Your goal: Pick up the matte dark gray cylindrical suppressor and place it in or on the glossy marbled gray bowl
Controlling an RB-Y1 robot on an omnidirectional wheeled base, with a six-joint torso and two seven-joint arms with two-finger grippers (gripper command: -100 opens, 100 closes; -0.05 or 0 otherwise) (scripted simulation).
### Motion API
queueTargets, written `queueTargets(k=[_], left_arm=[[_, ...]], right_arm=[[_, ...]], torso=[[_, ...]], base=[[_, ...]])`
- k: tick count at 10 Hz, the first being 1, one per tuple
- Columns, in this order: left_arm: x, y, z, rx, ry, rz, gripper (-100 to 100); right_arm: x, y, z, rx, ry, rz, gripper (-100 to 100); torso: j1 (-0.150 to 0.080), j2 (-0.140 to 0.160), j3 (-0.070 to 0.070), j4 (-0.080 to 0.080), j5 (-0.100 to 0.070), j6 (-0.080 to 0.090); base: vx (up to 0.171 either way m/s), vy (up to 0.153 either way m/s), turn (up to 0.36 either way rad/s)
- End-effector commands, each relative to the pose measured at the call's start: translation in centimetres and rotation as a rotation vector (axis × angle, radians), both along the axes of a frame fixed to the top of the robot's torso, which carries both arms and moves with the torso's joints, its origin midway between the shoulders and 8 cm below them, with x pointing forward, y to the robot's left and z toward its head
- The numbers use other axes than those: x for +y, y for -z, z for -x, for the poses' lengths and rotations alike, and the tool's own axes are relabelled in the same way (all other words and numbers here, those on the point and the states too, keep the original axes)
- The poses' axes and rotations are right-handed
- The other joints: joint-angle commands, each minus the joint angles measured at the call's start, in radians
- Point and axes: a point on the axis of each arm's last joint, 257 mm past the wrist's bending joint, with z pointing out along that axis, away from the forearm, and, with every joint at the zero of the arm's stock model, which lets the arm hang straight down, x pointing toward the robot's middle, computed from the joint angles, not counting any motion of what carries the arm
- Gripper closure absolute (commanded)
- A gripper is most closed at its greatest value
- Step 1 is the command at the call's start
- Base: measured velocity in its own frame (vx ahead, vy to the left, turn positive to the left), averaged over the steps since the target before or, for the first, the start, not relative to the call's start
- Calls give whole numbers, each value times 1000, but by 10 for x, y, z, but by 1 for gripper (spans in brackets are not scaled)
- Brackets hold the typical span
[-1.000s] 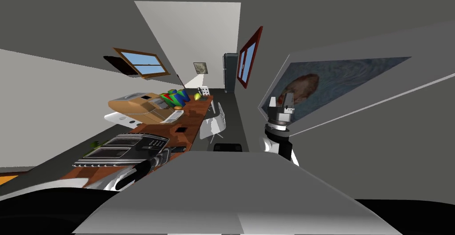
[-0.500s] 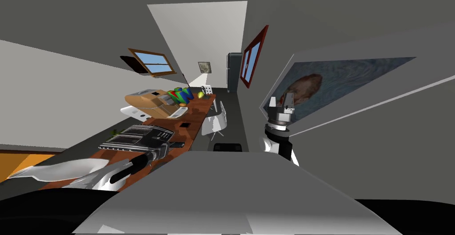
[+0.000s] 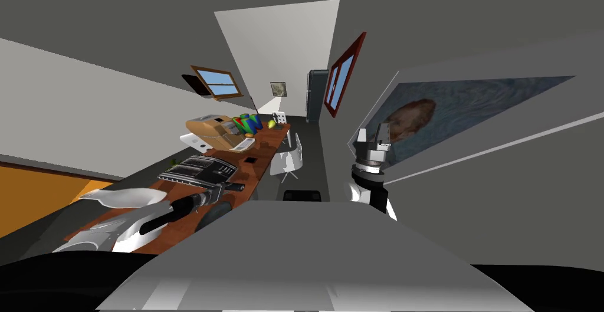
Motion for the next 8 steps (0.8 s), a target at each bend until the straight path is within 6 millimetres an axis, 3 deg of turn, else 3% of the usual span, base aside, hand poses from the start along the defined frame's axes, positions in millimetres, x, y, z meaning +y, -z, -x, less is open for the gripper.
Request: queueTargets(k=[1, 4, 8], left_arm=[[0, -10, -7, 1, 28, -1, 100], [1, -28, -13, 16, 71, -6, 100], [10, -27, 5, 41, 25, -12, 100]], right_arm=[[0, 0, 0, 0, 0, 0, 0], [0, 0, 0, 0, 0, 0, 0], [0, 0, 0, 0, 0, 0, 0]], torso=[[0, 0, 0, 0, 0, 0], [1, 2, 1, 0, 0, 0], [5, 10, 6, 2, 0, 0]], base=[[-68, -49, 140], [-110, -30, 111], [-206, 27, -128]])
